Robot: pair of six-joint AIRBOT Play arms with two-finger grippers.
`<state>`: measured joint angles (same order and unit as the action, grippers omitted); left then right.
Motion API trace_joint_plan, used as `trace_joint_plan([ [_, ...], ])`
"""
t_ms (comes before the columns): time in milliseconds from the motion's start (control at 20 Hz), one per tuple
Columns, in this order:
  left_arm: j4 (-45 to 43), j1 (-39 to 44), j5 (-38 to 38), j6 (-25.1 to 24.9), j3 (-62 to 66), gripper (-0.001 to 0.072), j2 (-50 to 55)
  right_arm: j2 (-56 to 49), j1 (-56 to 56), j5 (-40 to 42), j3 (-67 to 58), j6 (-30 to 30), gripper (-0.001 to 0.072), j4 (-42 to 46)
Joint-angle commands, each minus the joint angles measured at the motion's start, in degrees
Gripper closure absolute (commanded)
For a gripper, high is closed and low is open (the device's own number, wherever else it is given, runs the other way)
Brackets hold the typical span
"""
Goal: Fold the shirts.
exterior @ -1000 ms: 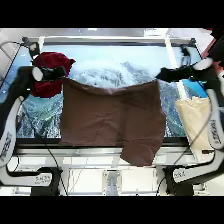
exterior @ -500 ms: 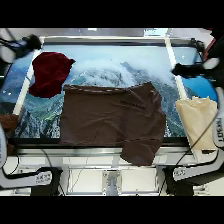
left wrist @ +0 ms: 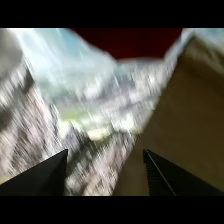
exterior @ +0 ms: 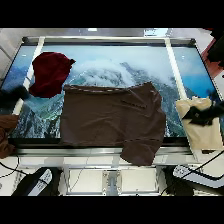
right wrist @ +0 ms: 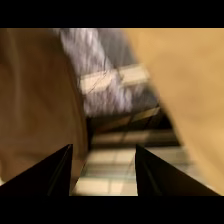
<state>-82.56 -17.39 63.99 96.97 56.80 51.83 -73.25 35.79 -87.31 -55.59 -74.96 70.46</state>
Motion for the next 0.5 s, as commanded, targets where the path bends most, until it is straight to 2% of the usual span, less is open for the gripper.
trace_joint_plan([
  [0,16.63,-0.81,0.46,-3.85,-12.50,0.0176,-3.61,1.31,1.62,-0.37,14.38,-3.67,0.0264,-3.91],
  [200,20.39,-0.81,-0.02,-6.88,-13.22,0.0175,-3.61,1.29,1.60,6.25,23.74,-3.65,0.0264,-6.69],
  [450,20.41,-0.81,-0.09,-7.04,-13.22,0.0176,-3.61,1.22,1.60,11.96,28.44,-2.56,0.0264,-12.94],
])
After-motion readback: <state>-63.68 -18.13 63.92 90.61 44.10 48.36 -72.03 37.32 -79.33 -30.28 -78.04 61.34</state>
